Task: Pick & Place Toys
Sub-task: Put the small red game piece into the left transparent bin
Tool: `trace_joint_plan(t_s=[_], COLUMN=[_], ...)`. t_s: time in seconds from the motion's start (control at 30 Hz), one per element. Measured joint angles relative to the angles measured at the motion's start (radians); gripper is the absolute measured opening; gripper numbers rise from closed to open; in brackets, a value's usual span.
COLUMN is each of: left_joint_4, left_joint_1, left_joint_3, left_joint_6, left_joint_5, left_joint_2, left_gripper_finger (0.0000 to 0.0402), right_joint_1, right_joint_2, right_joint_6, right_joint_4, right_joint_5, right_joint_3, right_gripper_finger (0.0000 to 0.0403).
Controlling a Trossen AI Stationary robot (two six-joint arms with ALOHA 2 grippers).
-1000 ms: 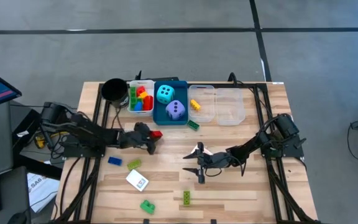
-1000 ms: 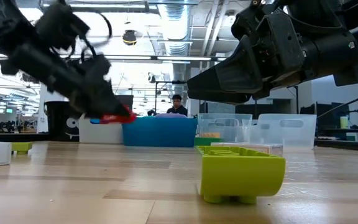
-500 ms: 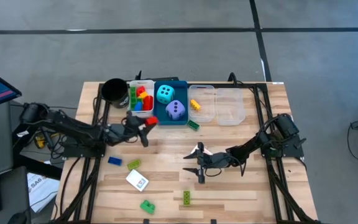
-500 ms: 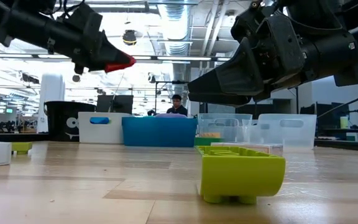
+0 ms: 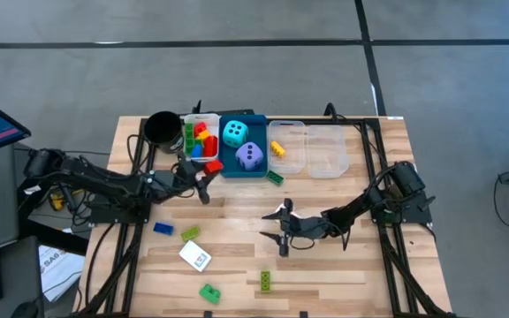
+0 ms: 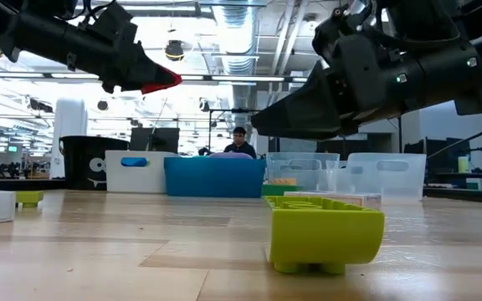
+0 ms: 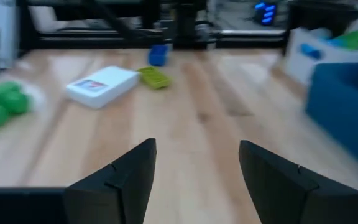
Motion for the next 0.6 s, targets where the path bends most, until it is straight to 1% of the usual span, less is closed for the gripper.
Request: trace_joint_plan(t_s=[0.07, 0.17, 0.3, 0.4, 0.47, 0.6], left_joint_4=[0.000, 0.000, 0.008, 0.044, 0.095, 0.265], left_joint_1=[0.009, 0.016, 0.016, 0.016, 0.016, 0.016], left_joint_3=[0.000, 0.000, 0.000, 0.000, 0.000, 0.000], left_joint_6=[0.032, 0.119, 0.254, 0.311, 0.332, 0.370], left_joint_5=[0.078, 0.236, 0.450, 0.609, 0.697, 0.837], left_joint_2=[0.000, 0.000, 0.000, 0.000, 0.000, 0.000], left_gripper_finger=[0.0137, 0.0137, 0.0137, 0.0138, 0.0138, 0.0138], right_joint_1=[-0.003, -0.020, -0.061, -0.079, -0.086, -0.100], right_joint_2=[0.000, 0.000, 0.000, 0.000, 0.000, 0.000], right_joint_6=[-0.028, -0.054, -0.050, -0.021, 0.003, 0.045], right_joint_4=[0.000, 0.000, -0.008, -0.044, -0.077, -0.160], right_joint_5=[0.061, 0.126, 0.128, 0.127, 0.125, 0.124], right_joint_3=[0.000, 0.000, 0.000, 0.000, 0.000, 0.000], right_gripper_finger=[0.0226, 0.0226, 0.0226, 0.0226, 0.0226, 0.0226])
